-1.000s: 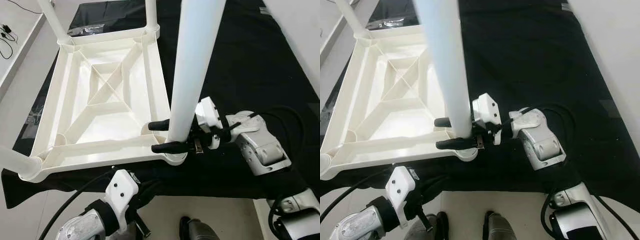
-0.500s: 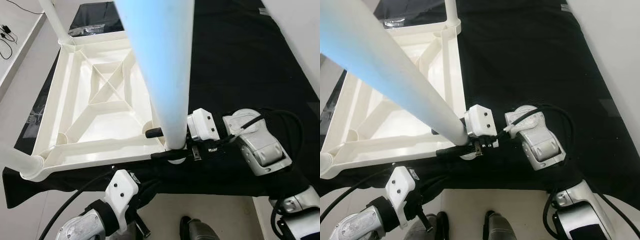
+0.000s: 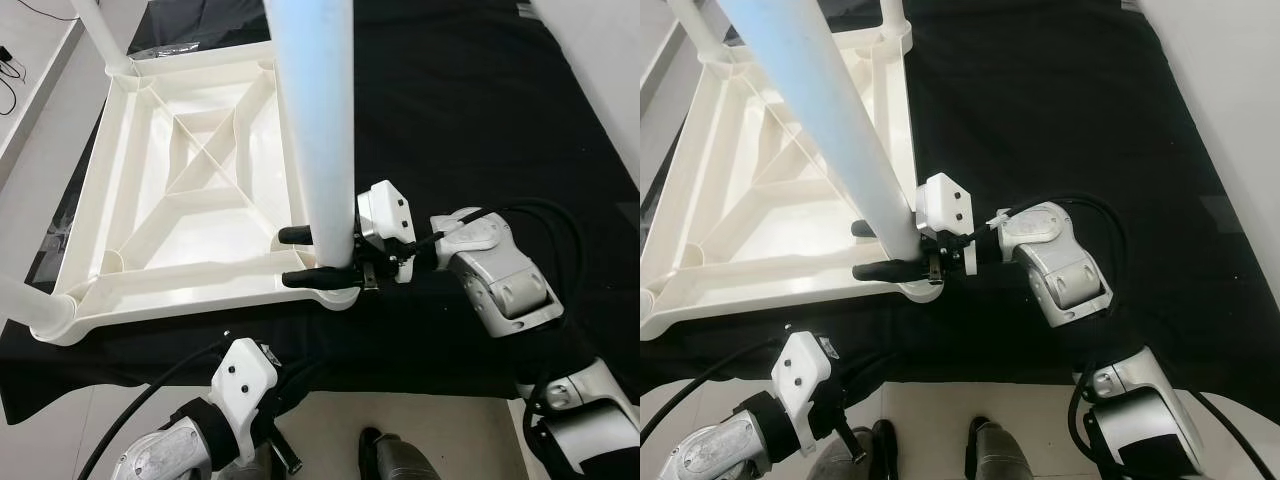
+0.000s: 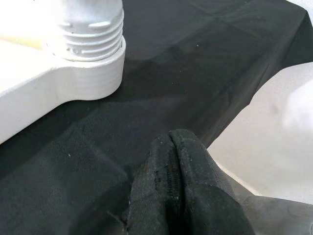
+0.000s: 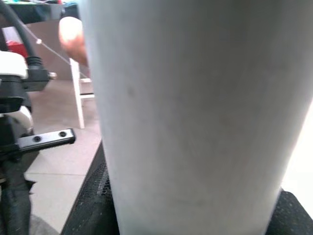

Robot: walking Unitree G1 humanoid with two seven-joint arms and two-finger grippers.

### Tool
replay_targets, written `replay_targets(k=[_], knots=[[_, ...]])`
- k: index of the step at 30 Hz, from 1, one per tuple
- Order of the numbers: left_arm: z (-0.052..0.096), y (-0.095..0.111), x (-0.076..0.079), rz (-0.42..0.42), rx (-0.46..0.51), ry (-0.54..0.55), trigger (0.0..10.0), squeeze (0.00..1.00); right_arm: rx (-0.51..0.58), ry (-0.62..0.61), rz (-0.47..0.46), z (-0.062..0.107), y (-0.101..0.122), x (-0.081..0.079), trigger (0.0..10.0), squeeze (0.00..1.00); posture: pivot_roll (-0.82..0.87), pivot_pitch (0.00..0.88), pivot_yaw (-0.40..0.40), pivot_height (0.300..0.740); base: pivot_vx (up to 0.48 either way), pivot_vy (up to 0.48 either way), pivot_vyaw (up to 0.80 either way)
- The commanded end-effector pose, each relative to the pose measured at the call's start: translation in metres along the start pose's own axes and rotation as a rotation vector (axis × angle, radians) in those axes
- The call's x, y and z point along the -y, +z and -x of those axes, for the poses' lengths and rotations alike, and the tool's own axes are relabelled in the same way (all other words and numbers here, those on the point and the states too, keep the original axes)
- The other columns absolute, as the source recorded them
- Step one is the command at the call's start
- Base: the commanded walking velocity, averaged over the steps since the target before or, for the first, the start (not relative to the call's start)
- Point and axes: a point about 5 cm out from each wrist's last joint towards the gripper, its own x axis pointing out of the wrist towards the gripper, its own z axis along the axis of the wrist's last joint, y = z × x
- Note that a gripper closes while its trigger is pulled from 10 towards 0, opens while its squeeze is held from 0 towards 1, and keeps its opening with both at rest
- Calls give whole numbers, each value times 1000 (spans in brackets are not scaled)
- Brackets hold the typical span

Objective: Building children table

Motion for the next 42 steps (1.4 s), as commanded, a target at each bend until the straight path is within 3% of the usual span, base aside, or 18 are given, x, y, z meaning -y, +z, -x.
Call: replay_targets(k=[1, 8, 9, 10, 11, 12, 13, 15, 22, 25, 27, 30, 31, 34, 35, 36, 38, 42], knots=[[2, -5, 3, 22, -18, -8, 10000, 0, -157, -75, -173, 4, -40, -5, 10000, 0, 128, 311, 37, 740, 0, 0, 0], [2, -5, 4, 23, -17, -11, 10000, 0, -190, -91, -166, 4, -43, -4, 10000, 0, 127, 311, 36, 740, 0, 0, 0], [2, -5, 4, 24, -17, -11, 10000, 0, -168, -106, -224, 3, -43, -3, 10000, 0, 128, 312, 34, 740, 0, 0, 0], [1, -5, 4, 24, -16, -11, 10000, 0, -161, -161, -379, 1, -47, 0, 10000, 0, 128, 312, 32, 740, 0, 0, 0], [1, -5, 4, 24, -16, -11, 10000, 0, -161, -161, -379, 1, -47, 0, 10000, 0, 128, 312, 32, 740, 0, 0, 0], [1, -5, 4, 23, -16, -10, 10000, 0, -181, -234, -505, -1, -56, 3, 10000, 0, 128, 312, 32, 740, 0, 0, 0], [1, -5, 4, 23, -16, -10, 10000, 0, -181, -234, -505, -1, -56, 3, 10000, 0, 128, 312, 32, 740, 0, 0, 0], [1, -5, 5, 23, -14, -9, 10000, 0, -290, -289, -603, -1, -80, -8, 10000, 0, 127, 314, 25, 740, 0, 0, 0], [1, -4, 4, 22, -11, -1, 10000, 0, -229, -317, -606, -1, -77, -7, 10000, 0, 125, 316, 28, 740, 0, 0, 0], [1, -4, 4, 23, -12, -3, 10000, 0, -204, -315, -560, -2, -72, -4, 10000, 0, 127, 312, 29, 740, 0, 0, 0], [0, -5, 4, 22, -12, -6, 10000, 0, -239, -335, -479, 0, -74, -2, 10000, 0, 128, 311, 26, 740, 0, 0, 0], [0, -5, 4, 21, -13, -5, 10000, 0, -291, -401, -456, 5, -79, 1, 10000, 0, 129, 310, 20, 740, 0, 0, 0], [0, -5, 5, 20, -13, -2, 10000, 0, -347, -528, -456, 17, -87, 5, 10000, 0, 121, 310, 2, 740, 0, 0, 0], [1, -5, 5, 20, -14, -1, 10000, 0, -370, -592, -456, 22, -90, 7, 10000, 0, 121, 310, 2, 740, 0, 0, 0], [1, -5, 5, 22, -11, 5, 10000, 0, -467, -1067, -425, 42, -95, -18, 10000, 0, 124, 314, -25, 740, 0, 0, 0], [1, -5, 5, 22, -11, 5, 10000, 0, -467, -1067, -425, 42, -95, -18, 10000, 0, 124, 314, -25, 740, 0, 0, 0], [1, -5, 4, 24, -9, 11, 10000, 0, -478, -1233, -449, 42, -87, -54, 10000, 0, 114, 317, -7, 740, 0, 0, 0], [1, -7, 2, 26, -8, 16, 10000, 0, -479, -1298, -440, 38, -87, -68, 10000, 0, 106, 288, 17, 740, 0, 0, 0]])
